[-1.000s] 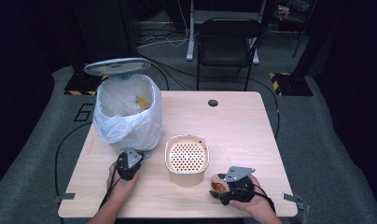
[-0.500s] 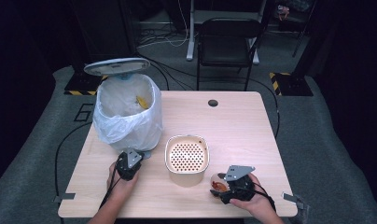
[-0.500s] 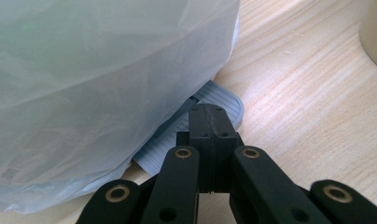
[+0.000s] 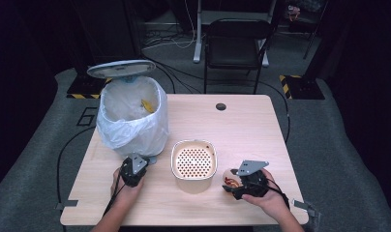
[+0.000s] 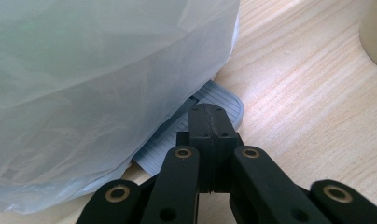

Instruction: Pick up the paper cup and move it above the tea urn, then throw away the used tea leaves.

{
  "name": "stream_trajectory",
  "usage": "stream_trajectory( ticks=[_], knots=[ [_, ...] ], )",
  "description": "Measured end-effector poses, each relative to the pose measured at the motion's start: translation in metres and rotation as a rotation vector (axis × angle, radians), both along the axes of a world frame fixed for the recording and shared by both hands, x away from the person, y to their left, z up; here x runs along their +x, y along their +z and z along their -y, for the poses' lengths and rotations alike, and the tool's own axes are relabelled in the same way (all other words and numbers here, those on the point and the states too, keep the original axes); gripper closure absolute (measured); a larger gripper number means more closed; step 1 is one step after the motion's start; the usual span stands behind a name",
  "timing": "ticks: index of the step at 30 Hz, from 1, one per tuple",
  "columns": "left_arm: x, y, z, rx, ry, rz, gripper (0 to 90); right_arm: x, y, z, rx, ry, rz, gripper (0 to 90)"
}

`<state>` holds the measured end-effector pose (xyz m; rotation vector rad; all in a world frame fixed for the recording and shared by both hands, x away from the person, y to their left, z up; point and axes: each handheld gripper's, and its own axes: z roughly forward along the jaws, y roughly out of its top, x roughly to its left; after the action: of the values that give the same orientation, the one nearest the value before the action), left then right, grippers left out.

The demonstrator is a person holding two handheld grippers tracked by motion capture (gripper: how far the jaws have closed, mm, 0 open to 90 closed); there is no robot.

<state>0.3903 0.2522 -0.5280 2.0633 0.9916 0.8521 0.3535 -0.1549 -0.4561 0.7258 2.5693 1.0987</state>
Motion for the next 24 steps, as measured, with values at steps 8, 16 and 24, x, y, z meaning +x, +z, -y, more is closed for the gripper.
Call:
stream_trajectory(
  ticks=[8, 16, 24],
  knots=[
    [0.0, 0.0, 0.001, 0.001, 0.002, 0.004, 90.0, 0.027, 0.015, 0.009, 0.001, -0.029, 0.009, 33.6],
    [0.0, 0.0, 0.0, -0.003, 0.0, 0.0, 90.0, 0.06, 0.035, 0.009, -0.015, -0.052, 0.038, 33.7],
    [0.0, 0.0, 0.0, -0.003, 0.001, 0.001, 90.0, 0.086, 0.044, 0.001, -0.042, -0.065, 0.062, 33.6]
  ],
)
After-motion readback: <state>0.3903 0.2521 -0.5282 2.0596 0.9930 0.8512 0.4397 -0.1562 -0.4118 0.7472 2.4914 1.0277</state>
